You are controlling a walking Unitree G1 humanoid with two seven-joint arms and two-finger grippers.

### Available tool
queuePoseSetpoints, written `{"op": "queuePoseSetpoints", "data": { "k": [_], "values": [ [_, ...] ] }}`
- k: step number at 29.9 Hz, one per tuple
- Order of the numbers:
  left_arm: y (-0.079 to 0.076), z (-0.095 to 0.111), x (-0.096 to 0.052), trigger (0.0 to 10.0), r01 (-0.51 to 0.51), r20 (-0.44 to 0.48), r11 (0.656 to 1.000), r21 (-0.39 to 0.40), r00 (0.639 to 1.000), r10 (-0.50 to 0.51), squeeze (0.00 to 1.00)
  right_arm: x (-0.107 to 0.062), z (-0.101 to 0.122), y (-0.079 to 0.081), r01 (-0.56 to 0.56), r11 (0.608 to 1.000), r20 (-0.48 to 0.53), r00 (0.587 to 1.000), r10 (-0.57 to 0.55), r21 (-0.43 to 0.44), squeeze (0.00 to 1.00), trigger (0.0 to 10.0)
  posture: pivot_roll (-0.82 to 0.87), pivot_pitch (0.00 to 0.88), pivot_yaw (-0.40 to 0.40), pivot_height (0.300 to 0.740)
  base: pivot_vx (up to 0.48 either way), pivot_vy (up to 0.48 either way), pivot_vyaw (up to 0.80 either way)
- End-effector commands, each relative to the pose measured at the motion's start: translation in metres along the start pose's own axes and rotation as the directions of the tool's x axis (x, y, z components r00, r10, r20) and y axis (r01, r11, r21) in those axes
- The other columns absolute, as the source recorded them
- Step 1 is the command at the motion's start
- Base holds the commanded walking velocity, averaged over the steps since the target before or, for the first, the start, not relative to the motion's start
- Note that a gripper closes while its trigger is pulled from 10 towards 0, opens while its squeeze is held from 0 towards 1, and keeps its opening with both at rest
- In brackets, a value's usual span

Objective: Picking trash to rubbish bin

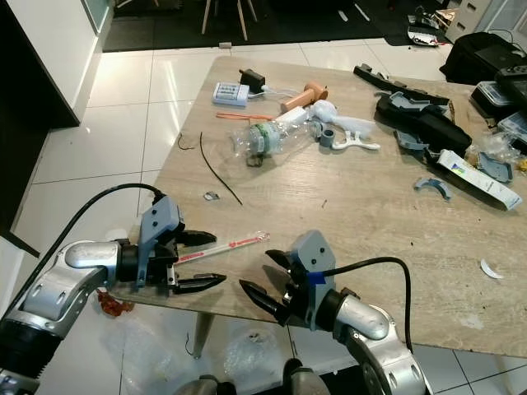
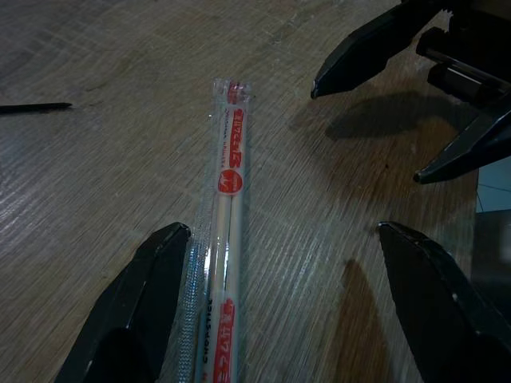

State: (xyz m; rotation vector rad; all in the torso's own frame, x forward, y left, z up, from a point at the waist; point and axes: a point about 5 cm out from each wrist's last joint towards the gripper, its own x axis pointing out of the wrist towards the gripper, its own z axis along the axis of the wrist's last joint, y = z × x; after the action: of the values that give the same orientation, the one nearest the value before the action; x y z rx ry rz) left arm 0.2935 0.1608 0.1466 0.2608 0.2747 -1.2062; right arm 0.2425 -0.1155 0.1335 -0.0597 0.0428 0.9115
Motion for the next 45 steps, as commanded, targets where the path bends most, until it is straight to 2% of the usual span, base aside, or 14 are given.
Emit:
{"op": "queuePoseSetpoints", "data": {
  "k": [1,5,12,13,14,16,18,19,30,31,34,35,42,45],
  "values": [
    [-0.006,-0.017,0.0,10.0,0.037,-0.077,0.998,-0.055,0.996,-0.041,0.0,-0.002,0.001,0.001,-0.006,1.0,-0.003,1.0,0.006,0.011,0.0,10.0,-0.01,0.21,0.003,0.74,0.0,0.0,0.0],
    [-0.007,-0.017,0.002,10.0,0.042,-0.09,0.996,-0.073,0.995,-0.049,0.0,-0.002,0.002,0.001,-0.008,1.0,-0.013,1.0,0.008,0.015,0.0,10.0,-0.01,0.211,0.002,0.74,0.0,0.0,0.0],
    [-0.003,-0.014,0.004,10.0,0.009,-0.105,1.0,0.006,0.994,-0.008,0.0,-0.002,0.003,-0.001,0.001,1.0,-0.025,1.0,0.0,0.006,0.0,10.0,-0.01,0.21,0.004,0.74,0.0,0.0,0.0],
    [-0.001,-0.014,0.004,8.7,-0.013,-0.116,0.999,0.038,0.993,0.018,0.0,-0.002,0.003,-0.001,0.002,1.0,-0.027,1.0,-0.002,0.004,0.0,10.0,-0.01,0.21,0.004,0.74,0.0,0.0,0.0],
    [-0.001,-0.014,0.004,8.7,-0.013,-0.116,0.999,0.038,0.993,0.018,0.0,-0.002,0.003,-0.001,0.002,1.0,-0.027,1.0,-0.002,0.004,0.0,10.0,-0.01,0.21,0.004,0.74,0.0,0.0,0.0],
    [0.0,-0.013,0.004,6.8,-0.027,-0.123,0.997,0.066,0.992,0.035,0.0,-0.002,0.003,-0.002,0.003,1.0,-0.03,1.0,-0.003,0.004,0.0,10.0,-0.01,0.21,0.005,0.74,0.0,0.0,0.0],
    [0.001,-0.014,0.004,6.8,-0.031,-0.124,0.998,0.063,0.991,0.038,0.0,-0.002,0.002,-0.002,0.003,1.0,-0.032,0.999,-0.003,0.005,0.0,10.0,-0.01,0.21,0.005,0.74,0.0,0.0,0.0],
    [0.0,-0.015,0.004,4.5,-0.022,-0.133,0.998,0.059,0.991,0.03,0.0,-0.002,0.002,-0.001,0.002,1.0,-0.034,0.999,-0.002,0.006,0.0,10.0,-0.01,0.21,0.005,0.74,0.0,0.0,0.0],
    [-0.003,-0.022,0.002,3.8,0.005,-0.186,0.999,0.053,0.983,0.005,0.0,-0.002,0.001,-0.001,0.0,1.0,-0.044,0.999,0.0,0.005,0.0,10.0,-0.01,0.203,0.006,0.74,0.0,0.0,0.0],
    [-0.003,-0.023,0.002,2.7,0.008,-0.188,0.999,0.054,0.982,0.003,0.0,-0.002,0.001,-0.002,0.001,1.0,-0.044,0.999,-0.001,0.005,0.0,10.0,-0.01,0.201,0.007,0.74,0.0,0.0,0.0],
    [-0.003,-0.023,0.002,1.7,0.009,-0.189,0.998,0.057,0.982,0.002,0.0,-0.002,0.001,-0.002,0.001,1.0,-0.045,0.999,-0.001,0.005,0.0,10.0,-0.01,0.2,0.007,0.74,0.0,0.0,0.0],
    [-0.004,-0.023,0.002,0.0,0.011,-0.189,0.998,0.06,0.982,0.0,0.0,-0.002,0.0,-0.002,0.003,1.0,-0.045,0.999,-0.003,0.004,0.0,10.0,-0.01,0.199,0.008,0.74,0.0,0.0,0.0],
    [0.0,-0.02,0.003,0.0,-0.02,-0.167,0.997,0.08,0.985,0.033,0.0,-0.002,0.0,-0.003,0.009,1.0,-0.047,0.999,-0.009,0.003,0.0,10.0,-0.01,0.198,0.007,0.74,0.0,0.0,0.0],
    [0.01,-0.005,0.003,0.0,-0.089,-0.075,0.993,0.072,0.993,0.094,0.0,-0.002,0.001,-0.003,0.011,1.0,-0.041,0.999,-0.011,0.003,0.0,10.0,-0.01,0.2,0.007,0.74,0.0,0.0,0.0]
  ]
}}
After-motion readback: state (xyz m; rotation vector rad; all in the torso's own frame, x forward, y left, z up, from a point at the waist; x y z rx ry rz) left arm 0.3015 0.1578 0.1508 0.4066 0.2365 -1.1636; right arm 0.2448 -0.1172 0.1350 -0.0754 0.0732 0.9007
